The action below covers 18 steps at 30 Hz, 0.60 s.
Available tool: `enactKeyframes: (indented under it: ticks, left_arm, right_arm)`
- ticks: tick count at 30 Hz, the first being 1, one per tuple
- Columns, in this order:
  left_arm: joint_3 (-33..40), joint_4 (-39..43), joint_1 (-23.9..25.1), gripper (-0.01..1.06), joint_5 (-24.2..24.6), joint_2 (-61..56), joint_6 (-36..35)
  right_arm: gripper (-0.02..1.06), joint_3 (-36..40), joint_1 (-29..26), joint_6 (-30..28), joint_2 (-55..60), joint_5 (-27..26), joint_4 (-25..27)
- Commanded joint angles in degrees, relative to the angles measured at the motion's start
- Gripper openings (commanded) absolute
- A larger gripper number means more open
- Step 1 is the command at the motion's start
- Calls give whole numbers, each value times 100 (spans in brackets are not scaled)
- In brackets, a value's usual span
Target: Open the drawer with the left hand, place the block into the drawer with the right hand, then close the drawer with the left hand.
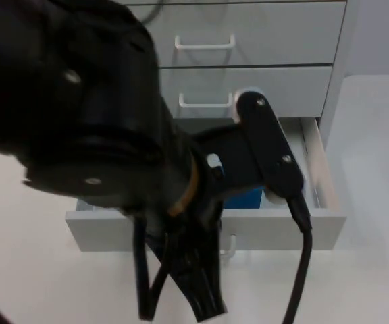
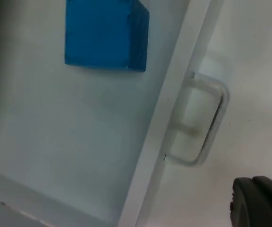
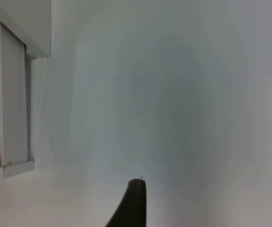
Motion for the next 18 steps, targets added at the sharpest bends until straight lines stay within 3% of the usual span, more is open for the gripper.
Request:
enactKeyframes:
  ticks: [1, 9, 15, 18]
  left_arm:
    - [-92, 138, -32, 0, -72, 210, -78]
    - [-105, 550, -32, 0, -316, 684, -120]
    - [-105, 1784, -32, 0, -381, 944, -1158]
    - [-105, 2123, -32, 0, -381, 1084, -1329]
  right_arm:
    - [81, 10, -24, -49, -38, -9, -15]
    - [81, 10, -24, 54, -38, -35, -27]
    - [81, 10, -24, 54, -38, -48, -27]
    - [81, 10, -24, 54, -38, -48, -27]
